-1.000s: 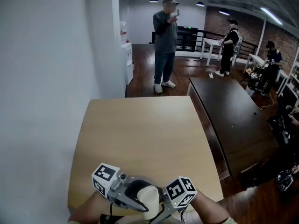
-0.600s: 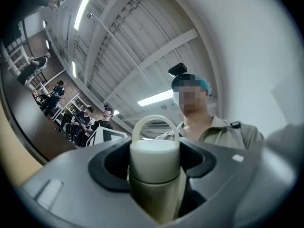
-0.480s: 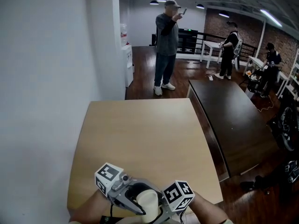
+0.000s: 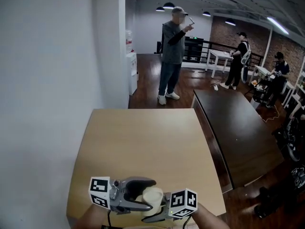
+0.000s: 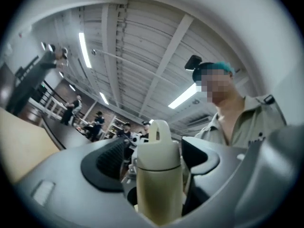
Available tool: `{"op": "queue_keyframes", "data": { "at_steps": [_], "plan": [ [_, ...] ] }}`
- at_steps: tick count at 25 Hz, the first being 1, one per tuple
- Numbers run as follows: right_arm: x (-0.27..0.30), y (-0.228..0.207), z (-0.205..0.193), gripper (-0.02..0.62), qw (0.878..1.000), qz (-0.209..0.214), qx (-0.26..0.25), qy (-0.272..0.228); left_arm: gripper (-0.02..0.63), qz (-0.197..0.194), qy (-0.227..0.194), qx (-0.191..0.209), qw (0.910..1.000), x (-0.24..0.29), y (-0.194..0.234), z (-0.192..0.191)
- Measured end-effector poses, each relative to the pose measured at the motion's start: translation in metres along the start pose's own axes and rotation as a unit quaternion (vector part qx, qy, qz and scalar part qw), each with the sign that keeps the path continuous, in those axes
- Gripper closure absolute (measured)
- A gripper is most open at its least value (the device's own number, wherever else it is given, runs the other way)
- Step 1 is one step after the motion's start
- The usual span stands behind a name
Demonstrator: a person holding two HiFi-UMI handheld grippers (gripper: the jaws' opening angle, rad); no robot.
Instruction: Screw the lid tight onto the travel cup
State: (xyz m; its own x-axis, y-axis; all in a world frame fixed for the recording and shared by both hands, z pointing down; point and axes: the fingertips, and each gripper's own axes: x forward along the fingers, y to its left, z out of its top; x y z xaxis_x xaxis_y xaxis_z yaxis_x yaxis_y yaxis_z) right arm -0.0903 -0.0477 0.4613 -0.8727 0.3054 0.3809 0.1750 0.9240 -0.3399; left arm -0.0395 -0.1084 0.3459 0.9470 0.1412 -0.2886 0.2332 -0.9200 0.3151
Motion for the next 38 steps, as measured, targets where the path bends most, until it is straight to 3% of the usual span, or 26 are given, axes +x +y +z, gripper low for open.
{"op": "queue_keyframes", "data": {
  "at_steps": [2,4,9,12,14,18,23,25,28,32,35,38],
  "plan": [
    [-0.006,-0.024,-0.002,0.290,0.998,-0.069,0.007,0.001,0.222,0.077,-0.008,0.035,0.9964,-0.006,0.013,0.002],
    [-0.012,-0.046,-0.007,0.290,0.991,-0.135,0.013,0.002,0.222,0.153,-0.016,0.074,0.9853,-0.012,0.021,0.001],
    [-0.023,-0.085,-0.017,0.290,0.961,-0.275,0.032,0.016,0.233,0.314,-0.016,0.157,0.9362,-0.022,0.025,0.001],
    [-0.029,-0.099,-0.019,0.290,0.947,-0.318,0.037,0.022,0.255,0.369,-0.004,0.194,0.9092,-0.020,0.031,0.003],
    [-0.029,-0.101,-0.017,0.290,0.943,-0.329,0.038,0.026,0.255,0.389,0.007,0.208,0.8973,-0.018,0.033,0.003],
    [-0.018,-0.094,-0.017,0.290,0.944,-0.325,0.041,0.034,0.258,0.403,0.023,0.208,0.8910,-0.017,0.035,-0.002],
    [-0.010,-0.087,-0.019,0.290,0.948,-0.311,0.043,0.040,0.319,0.402,0.018,0.193,0.8951,-0.022,0.033,-0.004],
    [-0.010,-0.083,-0.020,0.290,0.951,-0.304,0.041,0.045,0.319,0.388,0.011,0.181,0.9039,-0.021,0.030,-0.003],
    [-0.008,-0.074,-0.019,0.290,0.961,-0.269,0.036,0.048,0.319,0.345,0.003,0.156,0.9254,-0.022,0.025,-0.003],
    [0.002,-0.042,-0.018,0.290,0.986,-0.160,0.027,0.039,0.302,0.251,0.002,0.110,0.9618,-0.019,0.009,-0.005],
    [0.009,-0.008,-0.014,0.290,0.998,-0.049,0.019,0.028,0.302,0.145,0.005,0.067,0.9871,-0.012,-0.009,-0.007],
    [0.012,0.026,-0.012,0.290,0.998,0.061,0.019,0.020,0.302,0.032,0.008,0.013,0.9994,-0.005,-0.024,-0.011]
  ]
}}
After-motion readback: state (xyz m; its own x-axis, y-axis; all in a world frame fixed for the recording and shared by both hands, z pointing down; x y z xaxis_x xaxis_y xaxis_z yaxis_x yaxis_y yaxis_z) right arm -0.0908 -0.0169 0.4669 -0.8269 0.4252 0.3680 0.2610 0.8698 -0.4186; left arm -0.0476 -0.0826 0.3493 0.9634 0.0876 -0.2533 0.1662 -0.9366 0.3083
